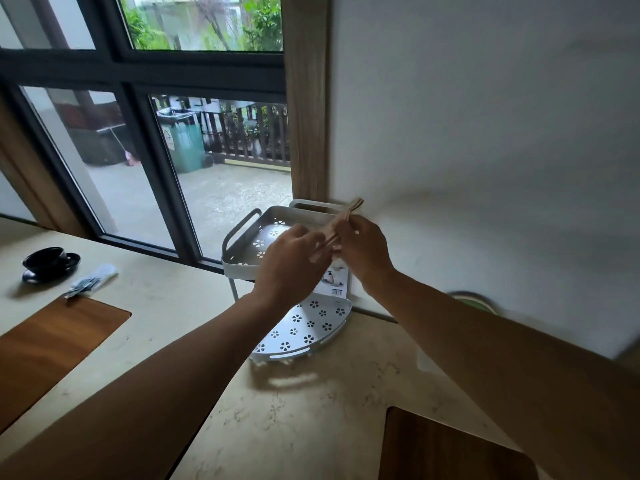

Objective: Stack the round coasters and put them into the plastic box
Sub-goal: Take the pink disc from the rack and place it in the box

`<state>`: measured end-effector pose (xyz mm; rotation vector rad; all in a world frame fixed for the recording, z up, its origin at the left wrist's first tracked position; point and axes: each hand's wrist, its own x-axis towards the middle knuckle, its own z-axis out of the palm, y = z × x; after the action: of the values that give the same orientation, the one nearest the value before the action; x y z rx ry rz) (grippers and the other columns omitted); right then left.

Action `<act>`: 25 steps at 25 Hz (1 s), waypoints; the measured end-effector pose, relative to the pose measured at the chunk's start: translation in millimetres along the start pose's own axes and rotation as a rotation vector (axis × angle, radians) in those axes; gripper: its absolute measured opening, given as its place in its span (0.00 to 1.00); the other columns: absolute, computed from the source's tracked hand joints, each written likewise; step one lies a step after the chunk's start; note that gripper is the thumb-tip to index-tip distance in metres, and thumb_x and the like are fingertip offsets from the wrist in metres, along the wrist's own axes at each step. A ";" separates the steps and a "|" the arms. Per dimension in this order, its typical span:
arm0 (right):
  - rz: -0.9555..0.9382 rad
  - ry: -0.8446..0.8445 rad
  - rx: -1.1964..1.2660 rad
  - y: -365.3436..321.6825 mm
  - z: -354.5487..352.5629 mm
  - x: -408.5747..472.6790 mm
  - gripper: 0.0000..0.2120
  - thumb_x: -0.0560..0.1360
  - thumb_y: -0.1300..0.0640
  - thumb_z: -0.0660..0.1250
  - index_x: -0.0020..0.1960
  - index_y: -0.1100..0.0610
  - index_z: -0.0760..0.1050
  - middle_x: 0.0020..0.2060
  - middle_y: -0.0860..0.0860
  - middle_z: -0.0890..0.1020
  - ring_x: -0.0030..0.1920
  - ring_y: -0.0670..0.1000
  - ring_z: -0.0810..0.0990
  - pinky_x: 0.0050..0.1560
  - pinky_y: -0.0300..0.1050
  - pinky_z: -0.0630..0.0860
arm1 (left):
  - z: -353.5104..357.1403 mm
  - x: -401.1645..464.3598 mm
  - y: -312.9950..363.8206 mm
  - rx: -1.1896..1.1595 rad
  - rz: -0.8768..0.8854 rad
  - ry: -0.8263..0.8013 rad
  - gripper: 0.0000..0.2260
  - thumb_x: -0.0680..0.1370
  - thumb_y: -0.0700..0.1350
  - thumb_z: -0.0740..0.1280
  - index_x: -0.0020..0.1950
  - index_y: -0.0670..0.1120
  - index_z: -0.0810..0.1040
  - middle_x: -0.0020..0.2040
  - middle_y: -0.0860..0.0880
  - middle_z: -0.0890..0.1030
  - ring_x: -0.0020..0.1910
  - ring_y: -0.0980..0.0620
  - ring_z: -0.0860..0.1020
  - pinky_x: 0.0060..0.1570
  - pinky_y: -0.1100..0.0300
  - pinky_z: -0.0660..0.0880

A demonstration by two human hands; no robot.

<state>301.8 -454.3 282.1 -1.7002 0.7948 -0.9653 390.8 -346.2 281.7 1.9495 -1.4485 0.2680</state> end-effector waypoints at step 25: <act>-0.410 -0.400 -0.651 -30.6 -253.9 -102.7 0.09 0.77 0.53 0.67 0.41 0.40 0.76 0.35 0.32 0.79 0.35 0.38 0.78 0.35 0.27 0.69 | 39.3 -4.4 129.3 -0.461 0.056 -0.424 0.15 0.73 0.33 0.72 0.59 0.42 0.82 0.54 0.45 0.85 0.55 0.48 0.83 0.58 0.48 0.79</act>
<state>32.0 -466.9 337.1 -2.5955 0.5227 -0.6117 263.2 -386.3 301.5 1.6418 -1.6503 -0.4482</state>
